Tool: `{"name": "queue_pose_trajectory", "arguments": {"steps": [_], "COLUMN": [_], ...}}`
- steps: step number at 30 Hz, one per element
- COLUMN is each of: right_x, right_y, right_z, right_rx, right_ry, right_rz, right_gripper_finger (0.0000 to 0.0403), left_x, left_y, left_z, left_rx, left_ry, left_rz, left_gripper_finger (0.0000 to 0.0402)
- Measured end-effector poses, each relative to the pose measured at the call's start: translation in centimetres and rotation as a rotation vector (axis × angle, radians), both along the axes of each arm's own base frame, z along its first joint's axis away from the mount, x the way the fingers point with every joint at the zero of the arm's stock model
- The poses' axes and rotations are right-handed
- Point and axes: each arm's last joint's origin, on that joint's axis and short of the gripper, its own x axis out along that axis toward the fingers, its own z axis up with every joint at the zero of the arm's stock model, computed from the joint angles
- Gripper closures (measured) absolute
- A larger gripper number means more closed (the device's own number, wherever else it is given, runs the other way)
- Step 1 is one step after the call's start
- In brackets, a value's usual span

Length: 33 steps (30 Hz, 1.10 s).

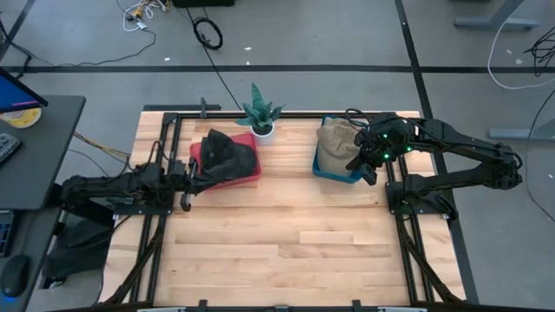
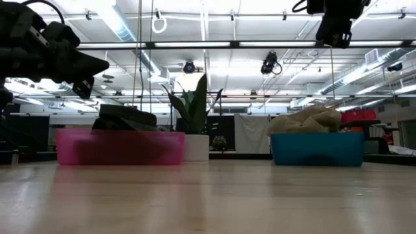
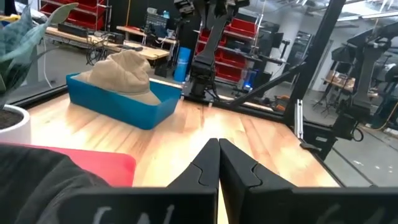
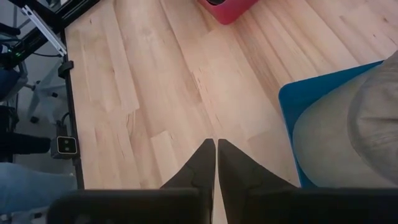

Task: Pick & Place hat
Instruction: Return to Home Position

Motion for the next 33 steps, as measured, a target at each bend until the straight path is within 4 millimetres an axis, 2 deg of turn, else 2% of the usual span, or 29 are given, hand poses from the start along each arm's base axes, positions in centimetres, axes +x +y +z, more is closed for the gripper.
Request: {"name": "queue_pose_trajectory", "arguments": {"steps": [6, 11, 21, 33], "right_x": [0.0, -0.5, -2.4, -5.5], "right_y": [0.0, 0.3, 0.7, 1.9], "right_z": [0.0, -0.1, 0.3, -7.0], "right_rx": [0.012, 0.011, -0.214, -0.169], "right_ry": [0.007, 0.012, -0.07, -0.385], "right_rz": [-0.004, 0.096, 0.242, 0.247], "right_gripper_finger": [0.0381, 0.0381, 0.0393, 0.04], "left_x": [0.0, 0.0, 0.0, 0.0], "left_y": [0.0, 0.0, 0.0, 0.0], "left_z": [0.0, 0.2, 0.4, 0.5], "left_rx": [-0.088, -0.103, -0.102, -0.101], "left_ry": [-0.001, -0.026, -0.053, -0.059], "left_rz": [-0.004, -0.011, -0.014, -0.011], "left_gripper_finger": [0.0397, 0.0397, 0.0397, 0.0396]}}
